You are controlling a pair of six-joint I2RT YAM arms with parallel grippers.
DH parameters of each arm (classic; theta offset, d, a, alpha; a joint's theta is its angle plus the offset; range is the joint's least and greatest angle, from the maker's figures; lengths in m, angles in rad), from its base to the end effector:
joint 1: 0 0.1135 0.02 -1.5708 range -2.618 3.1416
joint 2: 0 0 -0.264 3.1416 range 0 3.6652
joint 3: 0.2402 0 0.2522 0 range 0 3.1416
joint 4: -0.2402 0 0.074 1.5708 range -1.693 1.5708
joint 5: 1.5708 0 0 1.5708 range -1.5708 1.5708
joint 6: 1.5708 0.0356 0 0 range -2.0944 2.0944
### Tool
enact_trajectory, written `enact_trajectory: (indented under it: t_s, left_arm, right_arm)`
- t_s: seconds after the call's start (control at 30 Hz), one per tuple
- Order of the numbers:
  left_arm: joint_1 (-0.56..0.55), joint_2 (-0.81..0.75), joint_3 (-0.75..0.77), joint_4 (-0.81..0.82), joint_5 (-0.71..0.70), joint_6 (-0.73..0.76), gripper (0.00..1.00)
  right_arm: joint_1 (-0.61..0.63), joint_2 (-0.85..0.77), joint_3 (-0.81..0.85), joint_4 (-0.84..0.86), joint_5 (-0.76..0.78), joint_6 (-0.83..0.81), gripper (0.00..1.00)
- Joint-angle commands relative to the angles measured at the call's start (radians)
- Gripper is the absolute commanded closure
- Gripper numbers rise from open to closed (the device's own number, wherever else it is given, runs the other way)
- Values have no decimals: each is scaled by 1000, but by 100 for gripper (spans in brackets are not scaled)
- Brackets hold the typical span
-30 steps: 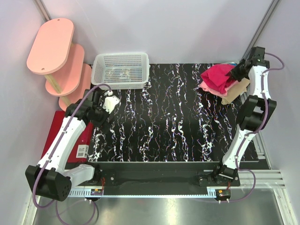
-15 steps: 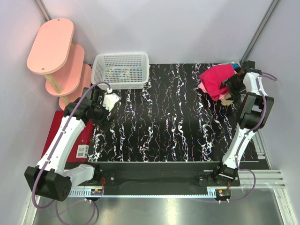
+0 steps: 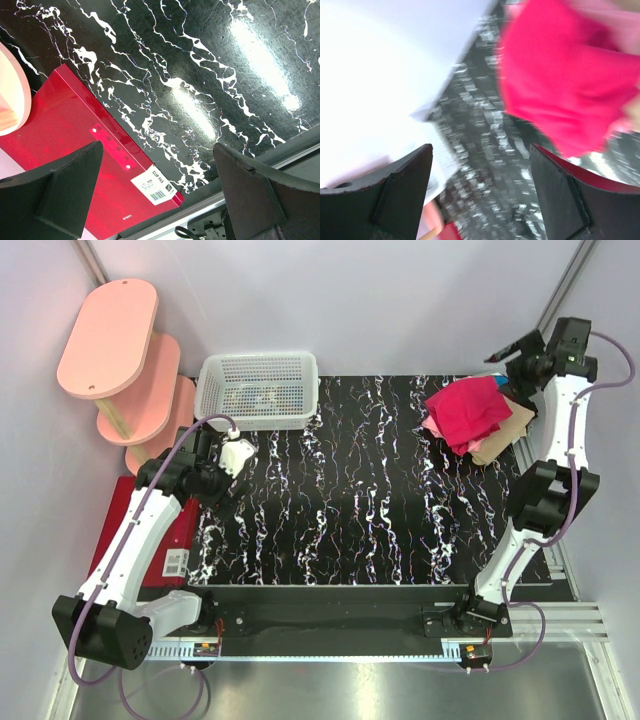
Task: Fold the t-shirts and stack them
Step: Put the neatly folded tshirt into the corner of the board with the right arm
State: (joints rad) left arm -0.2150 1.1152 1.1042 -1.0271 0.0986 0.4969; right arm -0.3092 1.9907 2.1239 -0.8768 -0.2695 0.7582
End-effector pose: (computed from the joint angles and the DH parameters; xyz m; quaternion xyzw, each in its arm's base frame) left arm 0.1996 -0.0472 0.3136 0.3479 0.8986 -0.0101 0.2670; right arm 0.4241 -0.1255 0.3732 0.4151 0.8087 0.2086 0.3609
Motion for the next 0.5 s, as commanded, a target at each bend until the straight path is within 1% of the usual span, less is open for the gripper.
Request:
enact_trajectory:
  t_s: [0.0,0.17,0.2,0.3,0.47]
  left_arm:
    - [5,0,36,13,29,-15,1]
    - [5,5,36,13,12,-20,1]
    - [5,5,34,13,9,-20,1]
    - [5,6,29,15,-5,-21,1]
    - [5,0,23,13,-14,-23,1]
  right_arm:
    - [19,147,112,65,-238,44,16]
    - [32,341,215,91,-267,50,16]
    - [32,400,247,90,-261,49,16]
    - [19,485,281,93,-235,47,16]
    - [-19,569,292,101,-203,43,16]
